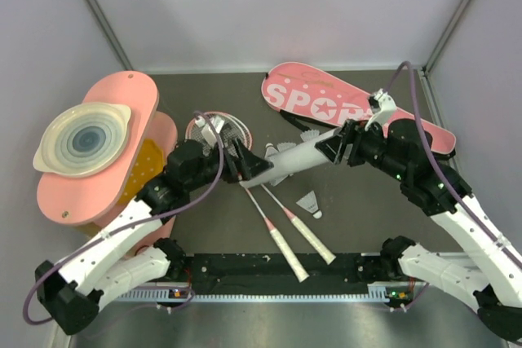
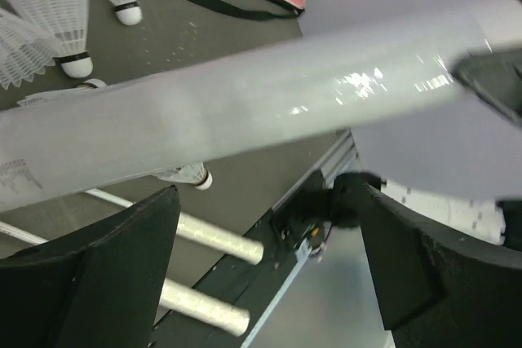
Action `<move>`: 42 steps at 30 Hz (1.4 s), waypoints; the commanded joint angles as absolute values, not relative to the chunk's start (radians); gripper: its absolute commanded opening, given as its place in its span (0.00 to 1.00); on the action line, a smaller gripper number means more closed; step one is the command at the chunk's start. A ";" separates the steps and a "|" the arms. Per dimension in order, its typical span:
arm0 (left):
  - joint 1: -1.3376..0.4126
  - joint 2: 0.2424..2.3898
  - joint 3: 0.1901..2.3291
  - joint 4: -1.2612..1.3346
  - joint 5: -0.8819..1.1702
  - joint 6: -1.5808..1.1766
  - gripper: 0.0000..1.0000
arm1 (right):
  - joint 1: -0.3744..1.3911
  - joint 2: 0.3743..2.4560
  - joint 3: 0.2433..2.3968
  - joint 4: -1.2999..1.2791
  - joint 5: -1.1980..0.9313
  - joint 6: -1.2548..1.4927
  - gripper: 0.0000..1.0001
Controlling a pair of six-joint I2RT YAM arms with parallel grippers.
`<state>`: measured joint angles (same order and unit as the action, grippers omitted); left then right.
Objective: Pack up the badminton gear
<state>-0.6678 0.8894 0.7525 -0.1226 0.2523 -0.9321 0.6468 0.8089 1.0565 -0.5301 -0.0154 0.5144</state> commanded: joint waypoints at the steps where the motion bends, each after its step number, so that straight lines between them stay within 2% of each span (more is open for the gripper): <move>1: -0.669 0.767 0.759 -0.179 0.448 -0.597 0.93 | 0.603 0.877 1.158 -0.517 -0.227 0.489 0.33; 5: -0.713 0.721 0.846 -0.183 0.384 -0.392 0.92 | 0.600 0.934 1.215 -0.515 -0.276 0.515 0.33; 7: -0.794 0.735 0.886 -0.158 0.253 -0.292 0.98 | 0.598 0.946 1.232 -0.517 -0.278 0.535 0.33; 11: -0.905 0.877 0.971 -0.080 0.102 0.008 0.99 | 0.597 0.963 1.236 -0.517 -0.278 0.563 0.31; 14: -0.922 0.989 1.012 -0.054 0.103 0.113 0.99 | 0.598 0.954 1.230 -0.518 -0.270 0.581 0.31; 20: -0.927 1.091 1.032 -0.031 0.281 0.156 0.99 | 0.597 0.927 1.216 -0.517 -0.293 0.615 0.31; 27: -0.934 1.135 1.008 -0.008 0.233 0.186 0.99 | 0.597 0.934 1.210 -0.517 -0.339 0.635 0.31; 36: -0.948 1.120 0.934 0.041 0.221 0.216 0.93 | 0.598 0.950 1.184 -0.465 -0.400 0.689 0.31; 42: -0.948 1.046 0.825 0.032 0.166 0.218 0.85 | 0.598 0.959 1.183 -0.468 -0.410 0.675 0.32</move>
